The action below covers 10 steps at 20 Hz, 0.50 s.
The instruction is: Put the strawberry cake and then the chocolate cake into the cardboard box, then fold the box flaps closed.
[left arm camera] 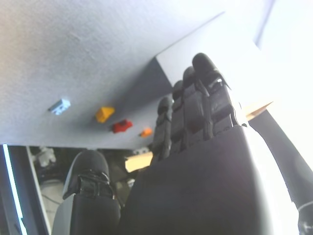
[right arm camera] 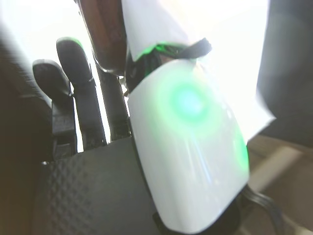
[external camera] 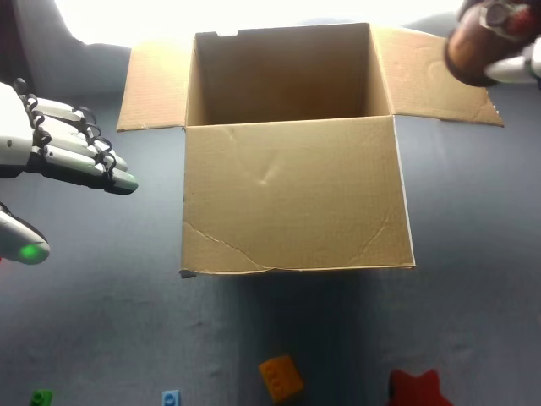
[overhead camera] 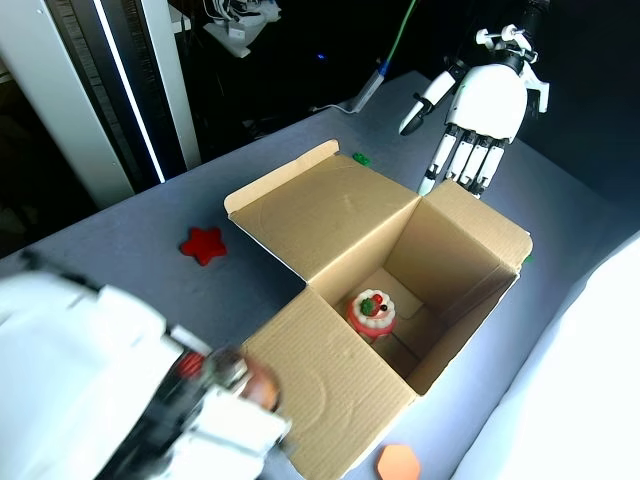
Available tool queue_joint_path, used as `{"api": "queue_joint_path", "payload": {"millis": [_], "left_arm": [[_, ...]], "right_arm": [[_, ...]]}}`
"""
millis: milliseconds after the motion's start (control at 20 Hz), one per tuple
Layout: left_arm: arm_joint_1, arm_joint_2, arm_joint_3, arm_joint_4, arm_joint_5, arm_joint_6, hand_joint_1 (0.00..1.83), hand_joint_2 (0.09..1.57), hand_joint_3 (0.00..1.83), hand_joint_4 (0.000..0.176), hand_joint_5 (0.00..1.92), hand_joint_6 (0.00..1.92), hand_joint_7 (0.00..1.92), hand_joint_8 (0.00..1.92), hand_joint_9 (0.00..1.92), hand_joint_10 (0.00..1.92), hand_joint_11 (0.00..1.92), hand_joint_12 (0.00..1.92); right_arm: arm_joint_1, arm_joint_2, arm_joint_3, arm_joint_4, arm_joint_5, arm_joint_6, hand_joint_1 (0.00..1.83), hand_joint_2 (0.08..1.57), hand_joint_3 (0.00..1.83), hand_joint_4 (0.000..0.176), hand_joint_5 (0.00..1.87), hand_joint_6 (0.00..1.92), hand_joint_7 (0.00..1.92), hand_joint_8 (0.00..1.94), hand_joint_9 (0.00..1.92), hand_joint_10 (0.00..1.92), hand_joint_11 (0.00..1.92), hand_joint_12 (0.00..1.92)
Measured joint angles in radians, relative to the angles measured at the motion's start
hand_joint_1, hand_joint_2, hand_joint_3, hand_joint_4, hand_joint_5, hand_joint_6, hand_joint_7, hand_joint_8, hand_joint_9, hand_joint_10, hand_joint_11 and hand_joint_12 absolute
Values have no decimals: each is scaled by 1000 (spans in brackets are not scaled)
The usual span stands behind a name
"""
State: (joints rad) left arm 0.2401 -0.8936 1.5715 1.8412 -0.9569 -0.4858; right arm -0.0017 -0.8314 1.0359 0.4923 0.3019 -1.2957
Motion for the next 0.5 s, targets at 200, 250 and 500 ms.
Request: {"api": "queue_joint_path", "payload": {"millis": [200, 250, 500], "left_arm": [[1, 0, 0, -2, 2, 4, 37, 1231, 3, 51, 137, 6, 174, 2, 211, 4, 0, 856], [1, 0, -2, -4, 4, 6, 21, 1234, 3, 49, 125, 2, 172, 1, 207, 2, 0, 835], [1, -1, -2, -4, 7, 15, 41, 1215, 0, 47, 137, 0, 199, 2, 224, 5, 0, 892]], "right_arm": [[6, -35, 5, -223, 46, 173, 1212, 1175, 0, 0, 878, 1021, 871, 1361, 599, 1676, 372, 1921], [6, -59, 13, -258, 55, 199, 1207, 1179, 1, 0, 879, 1037, 852, 1377, 588, 1682, 365, 1921], [5, -181, 63, -266, 60, 202, 1202, 1183, 1, 0, 862, 1076, 852, 1370, 578, 1685, 341, 1921]]}}
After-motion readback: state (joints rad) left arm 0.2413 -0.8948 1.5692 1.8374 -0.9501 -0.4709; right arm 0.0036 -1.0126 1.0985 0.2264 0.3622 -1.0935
